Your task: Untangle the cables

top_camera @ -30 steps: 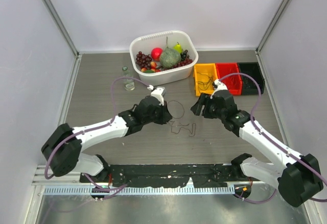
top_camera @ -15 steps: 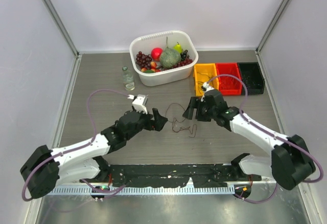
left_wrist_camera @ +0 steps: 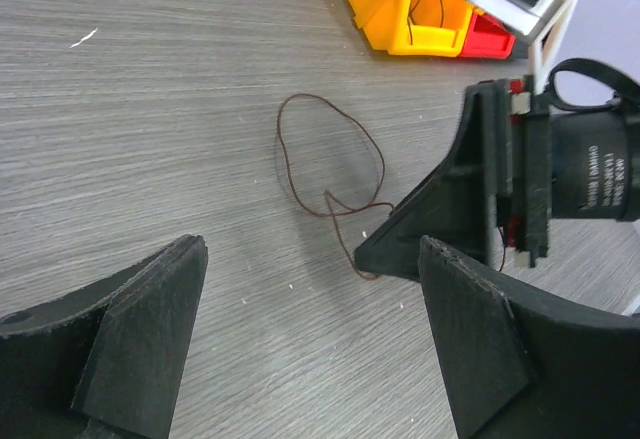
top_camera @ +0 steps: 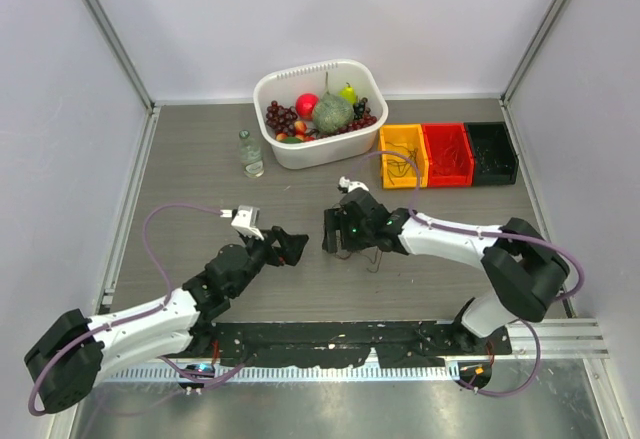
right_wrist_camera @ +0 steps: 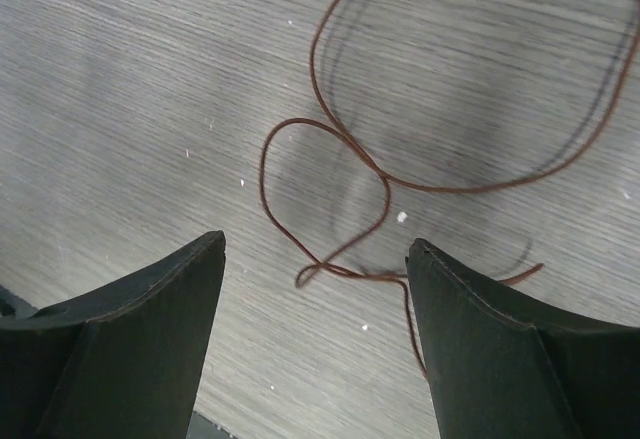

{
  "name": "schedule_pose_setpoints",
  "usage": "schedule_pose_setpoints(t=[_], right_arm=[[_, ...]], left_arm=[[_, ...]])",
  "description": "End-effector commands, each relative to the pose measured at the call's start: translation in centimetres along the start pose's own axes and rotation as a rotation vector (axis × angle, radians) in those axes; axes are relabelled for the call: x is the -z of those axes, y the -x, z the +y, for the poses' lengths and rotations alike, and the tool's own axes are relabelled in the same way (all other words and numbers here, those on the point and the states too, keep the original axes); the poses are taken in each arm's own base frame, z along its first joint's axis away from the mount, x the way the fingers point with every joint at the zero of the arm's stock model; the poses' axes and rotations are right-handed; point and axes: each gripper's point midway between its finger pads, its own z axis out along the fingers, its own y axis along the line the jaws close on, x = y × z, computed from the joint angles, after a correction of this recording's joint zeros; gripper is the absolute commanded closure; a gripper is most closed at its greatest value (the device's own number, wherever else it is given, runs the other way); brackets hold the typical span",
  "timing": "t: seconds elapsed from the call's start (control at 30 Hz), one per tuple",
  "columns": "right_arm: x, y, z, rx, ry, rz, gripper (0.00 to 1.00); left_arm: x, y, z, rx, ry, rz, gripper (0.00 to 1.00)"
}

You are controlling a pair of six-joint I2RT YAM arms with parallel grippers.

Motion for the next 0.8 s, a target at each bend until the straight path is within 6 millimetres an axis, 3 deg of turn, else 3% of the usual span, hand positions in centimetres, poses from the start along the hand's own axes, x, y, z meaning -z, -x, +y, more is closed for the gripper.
schedule_pose_setpoints(t=[0.0,0.13,0.2,0.47,0.57,0.7,0.77], right_arm=[[-0.7,2.8,1.3,0.031,-0.07,-0.114,0.22],[-1.5,2.9,1.7,0.045,-0.092,-0.13,0.24],[-2.0,2.7,1.7,0.049,-0.113,-0.115,0.3],[-2.9,1.4,2.2,0.064,-0.113,-0.082,0.63],[-2.7,1.7,2.2,0.064,-0.116,-0.094,0.72],[-2.6,2.1,2.6,0.078,-0.102,-0.099,0.97],[-1.9,2.8,2.8,0.084,-0.102,-0.122,0.99]], left_arm=[[-0.6,2.6,-1.4,0.033,-0.041,-0.094,0.1],[-0.5,2.5,-1.5,0.032,-0.043,-0.093,0.11],[-0.5,2.5,-1.4,0.033,-0.042,-0.094,0.11],[-0.6,2.4,-1.5,0.032,-0.047,-0.09,0.11],[-0.7,2.4,-1.5,0.031,-0.047,-0.087,0.11],[-0.7,2.4,-1.6,0.03,-0.05,-0.087,0.11],[-0.7,2.3,-1.6,0.03,-0.051,-0.085,0.11]])
